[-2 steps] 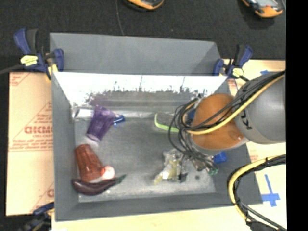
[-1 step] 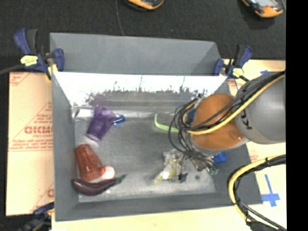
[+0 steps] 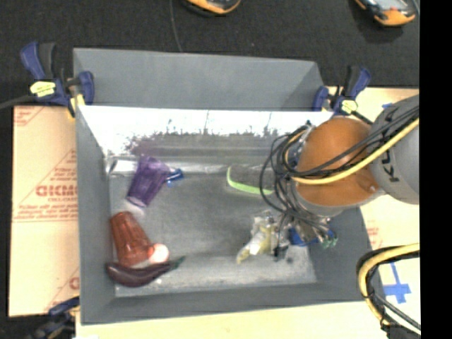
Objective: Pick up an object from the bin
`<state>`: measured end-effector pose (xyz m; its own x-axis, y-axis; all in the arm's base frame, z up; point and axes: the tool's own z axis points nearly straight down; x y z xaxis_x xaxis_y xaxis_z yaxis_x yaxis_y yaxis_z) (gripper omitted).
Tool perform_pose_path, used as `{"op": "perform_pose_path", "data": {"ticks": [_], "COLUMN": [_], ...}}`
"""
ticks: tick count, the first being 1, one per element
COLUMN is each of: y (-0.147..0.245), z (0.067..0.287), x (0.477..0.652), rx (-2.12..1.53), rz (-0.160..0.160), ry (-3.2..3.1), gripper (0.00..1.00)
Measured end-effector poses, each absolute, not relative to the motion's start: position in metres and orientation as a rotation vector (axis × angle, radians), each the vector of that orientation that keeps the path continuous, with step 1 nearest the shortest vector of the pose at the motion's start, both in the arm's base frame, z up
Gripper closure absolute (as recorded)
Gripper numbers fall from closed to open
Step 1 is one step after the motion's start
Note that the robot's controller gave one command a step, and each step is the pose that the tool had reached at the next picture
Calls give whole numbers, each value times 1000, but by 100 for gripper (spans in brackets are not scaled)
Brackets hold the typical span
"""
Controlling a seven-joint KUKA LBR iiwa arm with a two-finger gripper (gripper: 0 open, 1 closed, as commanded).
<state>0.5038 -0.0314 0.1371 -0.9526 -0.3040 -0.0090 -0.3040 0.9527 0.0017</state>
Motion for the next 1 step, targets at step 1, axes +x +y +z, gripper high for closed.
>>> {"op": "perform_pose_path", "data": {"ticks": [1], "y": [-21], "z": [220], "x": [495], "rx": [-493], "rz": [6], "ry": [3099], "gripper": [100]}}
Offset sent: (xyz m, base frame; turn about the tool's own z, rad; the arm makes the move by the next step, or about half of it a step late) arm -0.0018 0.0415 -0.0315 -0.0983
